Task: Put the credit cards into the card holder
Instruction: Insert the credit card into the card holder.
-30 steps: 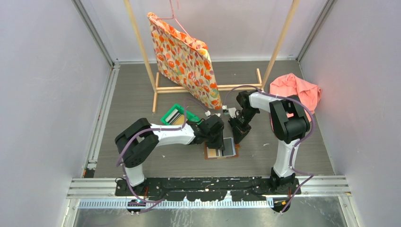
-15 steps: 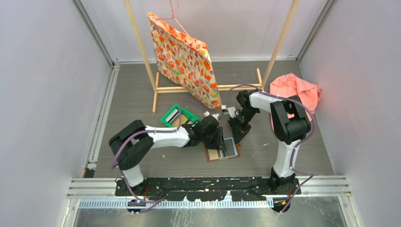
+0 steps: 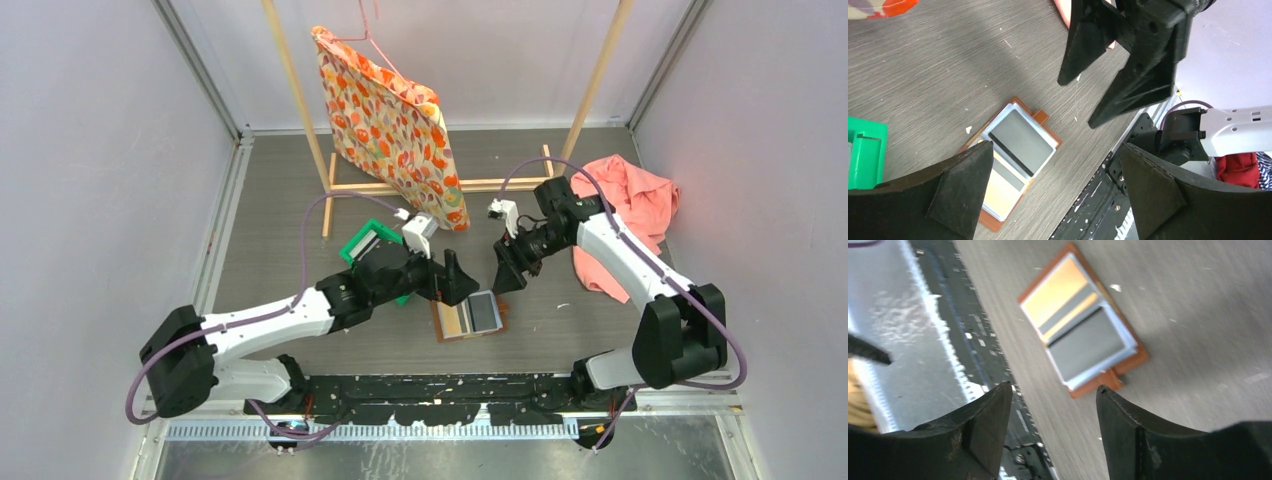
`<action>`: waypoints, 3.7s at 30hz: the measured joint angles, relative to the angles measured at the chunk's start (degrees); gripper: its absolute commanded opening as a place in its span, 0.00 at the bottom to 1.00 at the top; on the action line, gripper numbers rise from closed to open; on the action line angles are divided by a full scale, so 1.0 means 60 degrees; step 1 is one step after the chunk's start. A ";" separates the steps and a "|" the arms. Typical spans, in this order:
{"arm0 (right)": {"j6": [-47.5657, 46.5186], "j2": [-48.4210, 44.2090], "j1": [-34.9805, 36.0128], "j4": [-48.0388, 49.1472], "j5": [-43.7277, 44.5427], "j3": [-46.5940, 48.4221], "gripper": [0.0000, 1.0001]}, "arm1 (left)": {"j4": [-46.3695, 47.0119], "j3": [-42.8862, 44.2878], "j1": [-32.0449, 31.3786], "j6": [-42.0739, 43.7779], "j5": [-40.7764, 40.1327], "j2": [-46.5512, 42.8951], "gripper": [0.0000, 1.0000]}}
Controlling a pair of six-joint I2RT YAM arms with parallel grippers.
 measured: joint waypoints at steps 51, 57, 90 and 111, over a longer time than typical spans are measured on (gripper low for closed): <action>0.2856 0.4309 0.0084 0.0878 -0.0200 0.0222 0.52 | 0.2900 -0.3515 -0.0324 -0.2131 0.0324 0.1209 0.60; 0.2823 0.4408 0.0087 0.0871 -0.0350 0.0328 0.50 | 0.3096 -0.3599 -0.0324 -0.2160 0.0328 0.1563 0.59; 0.2419 0.4513 0.0237 0.0499 -0.1767 0.0678 0.46 | 0.4346 -0.3599 -0.0324 -0.2441 0.0608 0.2386 0.58; 0.2466 0.4830 0.0295 0.0437 -0.3140 0.0696 0.47 | 0.4291 -0.3705 -0.0324 -0.2590 0.0557 0.2175 0.55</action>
